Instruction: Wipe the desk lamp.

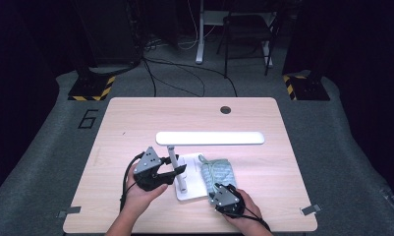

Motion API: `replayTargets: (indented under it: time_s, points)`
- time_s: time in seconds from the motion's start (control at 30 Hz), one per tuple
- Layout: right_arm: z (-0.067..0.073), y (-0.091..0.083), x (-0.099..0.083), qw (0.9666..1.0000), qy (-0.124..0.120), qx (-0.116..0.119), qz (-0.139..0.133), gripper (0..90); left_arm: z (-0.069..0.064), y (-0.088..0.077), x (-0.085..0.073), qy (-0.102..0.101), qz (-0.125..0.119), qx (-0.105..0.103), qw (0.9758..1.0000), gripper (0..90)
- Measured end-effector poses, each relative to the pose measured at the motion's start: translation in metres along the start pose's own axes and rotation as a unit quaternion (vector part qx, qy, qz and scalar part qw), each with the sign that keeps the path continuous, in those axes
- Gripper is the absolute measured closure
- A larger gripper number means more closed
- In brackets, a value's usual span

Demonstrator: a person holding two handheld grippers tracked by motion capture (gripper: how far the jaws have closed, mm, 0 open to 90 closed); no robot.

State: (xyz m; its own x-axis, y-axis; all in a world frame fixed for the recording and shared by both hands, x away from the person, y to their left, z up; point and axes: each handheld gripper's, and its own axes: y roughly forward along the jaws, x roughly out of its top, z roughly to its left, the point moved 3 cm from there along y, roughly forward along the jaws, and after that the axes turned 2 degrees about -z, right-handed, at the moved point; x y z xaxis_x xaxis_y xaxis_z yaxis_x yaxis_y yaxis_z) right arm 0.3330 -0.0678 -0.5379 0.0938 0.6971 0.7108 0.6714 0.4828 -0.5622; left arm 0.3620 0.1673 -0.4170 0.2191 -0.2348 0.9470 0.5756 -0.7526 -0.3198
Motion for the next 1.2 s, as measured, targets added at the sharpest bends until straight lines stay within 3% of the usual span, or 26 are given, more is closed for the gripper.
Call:
replayTargets:
  time_s: [0.23,0.3,0.43,0.63,0.8,1.07,1.1,1.2]
  points:
    - [0.002,0.000,0.002,0.9995,-0.012,0.027,-0.007,62.1,0.000,0.000,-0.001,-0.004,-0.001,-0.003,1.0000,54.2]
    - [0.004,0.001,0.003,0.9996,0.005,0.025,-0.008,61.9,0.000,0.000,-0.001,-0.004,-0.003,-0.002,1.0000,54.2]
    - [0.007,0.004,0.007,0.9996,-0.009,0.025,-0.010,60.7,0.000,0.000,0.000,-0.004,-0.002,-0.002,1.0000,54.2]
    - [0.014,0.008,0.015,0.9998,-0.003,0.018,-0.009,58.7,0.002,0.000,0.000,-0.008,-0.001,0.002,1.0000,54.2]
    - [0.018,0.013,0.023,0.9996,-0.015,0.022,-0.013,57.8,0.003,0.000,-0.001,-0.007,-0.004,0.005,1.0000,54.1]
    - [0.038,0.024,0.044,0.9984,-0.021,0.040,-0.033,57.9,0.003,-0.001,-0.001,-0.012,-0.004,0.000,0.9999,54.1]
    - [0.042,0.026,0.046,0.9983,-0.009,0.045,-0.034,57.8,0.003,-0.001,-0.001,-0.009,-0.001,0.001,1.0000,54.0]
    - [0.049,0.031,0.054,0.9982,-0.011,0.042,-0.041,57.2,0.005,0.000,-0.002,-0.018,-0.015,0.006,0.9997,54.1]
